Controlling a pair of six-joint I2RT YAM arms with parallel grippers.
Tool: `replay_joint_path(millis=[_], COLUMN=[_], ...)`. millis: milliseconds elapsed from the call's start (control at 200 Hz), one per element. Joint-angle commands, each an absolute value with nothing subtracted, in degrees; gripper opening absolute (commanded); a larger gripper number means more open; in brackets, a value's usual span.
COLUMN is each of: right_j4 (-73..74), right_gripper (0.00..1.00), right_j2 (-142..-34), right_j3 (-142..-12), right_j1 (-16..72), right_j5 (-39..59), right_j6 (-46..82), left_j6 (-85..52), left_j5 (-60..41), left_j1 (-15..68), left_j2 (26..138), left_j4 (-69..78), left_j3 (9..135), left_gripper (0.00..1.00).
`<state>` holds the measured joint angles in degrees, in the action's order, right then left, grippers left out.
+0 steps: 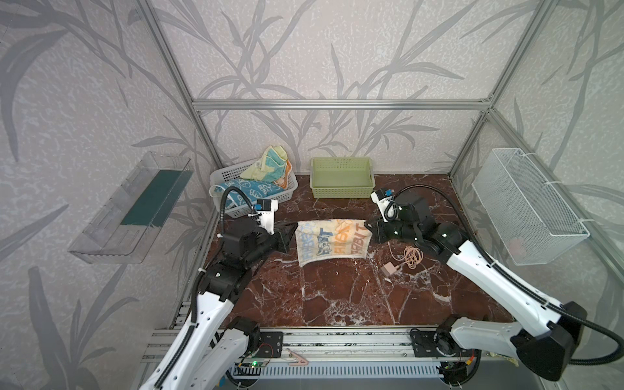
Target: Fold and stack the towels
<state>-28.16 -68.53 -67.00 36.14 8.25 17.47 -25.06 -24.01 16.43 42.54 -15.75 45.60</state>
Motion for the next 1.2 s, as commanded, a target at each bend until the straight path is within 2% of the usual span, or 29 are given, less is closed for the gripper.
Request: replay_joint_path(millis=[0,190,415,660,840,1200], right_j4=[-31.5,-29.5,-16.2,-10.8,-10.2,-8.4], right_gripper=[0.00,0.00,0.00,0.00,0.00,0.00], right_j2=[-68.1,-77.7,-96.6,-113.0,-111.9,-104.0], right_j3=[-67.7,-69.7,-70.9,-79.4,-79.5,-67.6], right_j1=[36.1,33.7,27.9,26.1,25.6,25.6], right_j5=[6.1,8.5,15.6,18.4,19.2,21.1], right_j6=[17.4,15.8,14.7,11.2,9.2,9.1], left_j6=[-27.8,-28.4,-29.6,-27.6,-27.6,-28.5], left_j5=[-21.2,-21.1,-27.0,-31.8,-33.1,-33.9], left_j1=[16.5,14.4,8.5,4.2,2.2,2.4], left_j2=[42.7,51.4,70.1,88.5,89.9,82.8], left_j4=[-20.6,-20.9,-2.7,7.5,9.5,7.9], left_j3=[46.6,47.8,43.5,48.6,48.4,38.7], left_gripper=[0.00,0.00,0.00,0.00,0.00,0.00])
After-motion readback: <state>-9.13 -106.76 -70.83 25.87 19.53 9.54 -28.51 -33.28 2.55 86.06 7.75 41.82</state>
